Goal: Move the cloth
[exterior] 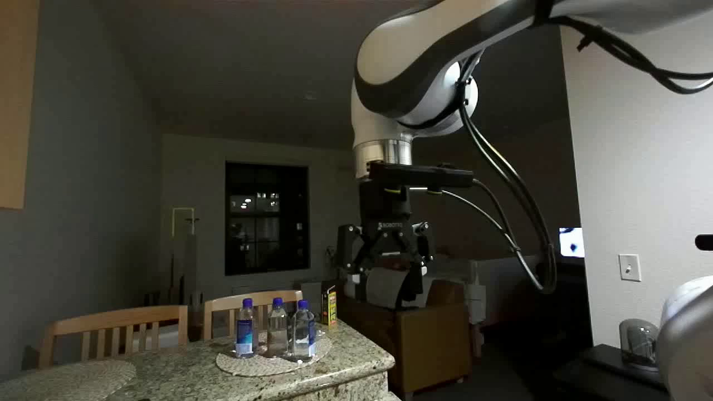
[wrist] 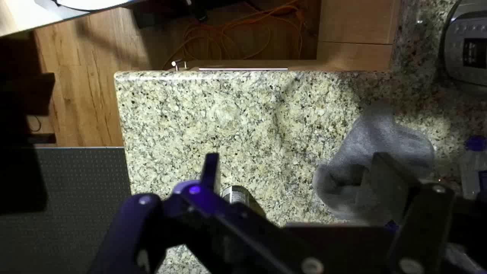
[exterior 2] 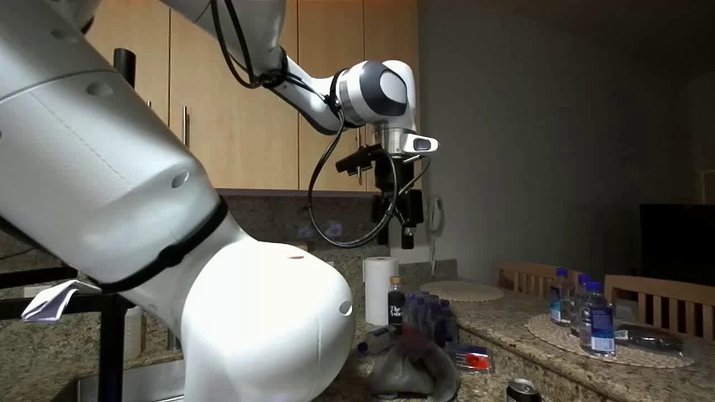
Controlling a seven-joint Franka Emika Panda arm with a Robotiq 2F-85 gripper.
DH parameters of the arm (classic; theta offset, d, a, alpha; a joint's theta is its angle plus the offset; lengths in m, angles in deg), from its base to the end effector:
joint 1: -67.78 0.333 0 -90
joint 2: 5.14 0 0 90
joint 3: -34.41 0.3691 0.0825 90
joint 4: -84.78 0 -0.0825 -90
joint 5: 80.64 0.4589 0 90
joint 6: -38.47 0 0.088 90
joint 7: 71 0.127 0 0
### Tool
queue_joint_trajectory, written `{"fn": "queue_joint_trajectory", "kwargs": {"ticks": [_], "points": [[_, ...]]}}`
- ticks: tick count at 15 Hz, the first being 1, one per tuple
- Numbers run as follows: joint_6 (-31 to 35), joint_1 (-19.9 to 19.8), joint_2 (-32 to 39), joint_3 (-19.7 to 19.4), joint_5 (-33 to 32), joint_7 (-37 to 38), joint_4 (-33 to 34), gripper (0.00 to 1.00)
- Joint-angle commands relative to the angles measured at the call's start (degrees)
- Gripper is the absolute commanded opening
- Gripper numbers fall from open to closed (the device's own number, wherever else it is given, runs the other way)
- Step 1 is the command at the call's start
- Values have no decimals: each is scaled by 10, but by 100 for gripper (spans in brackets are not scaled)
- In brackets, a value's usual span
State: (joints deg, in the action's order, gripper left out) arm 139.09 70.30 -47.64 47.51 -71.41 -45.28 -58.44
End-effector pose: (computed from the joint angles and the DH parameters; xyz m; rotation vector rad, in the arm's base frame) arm 0.3500 0.1239 0.5210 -3.1135 0.4179 0.0207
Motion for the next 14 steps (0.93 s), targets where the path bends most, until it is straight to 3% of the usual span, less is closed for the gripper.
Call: {"fn": "queue_joint_trajectory", "kwargs": {"ticks": [1, 9, 14], "points": [[-1, -2, 0, 1, 1, -1, 1, 100], [-1, -2, 0, 1, 1, -1, 1, 100], [70, 5, 58, 9, 7, -17, 12, 100]]}}
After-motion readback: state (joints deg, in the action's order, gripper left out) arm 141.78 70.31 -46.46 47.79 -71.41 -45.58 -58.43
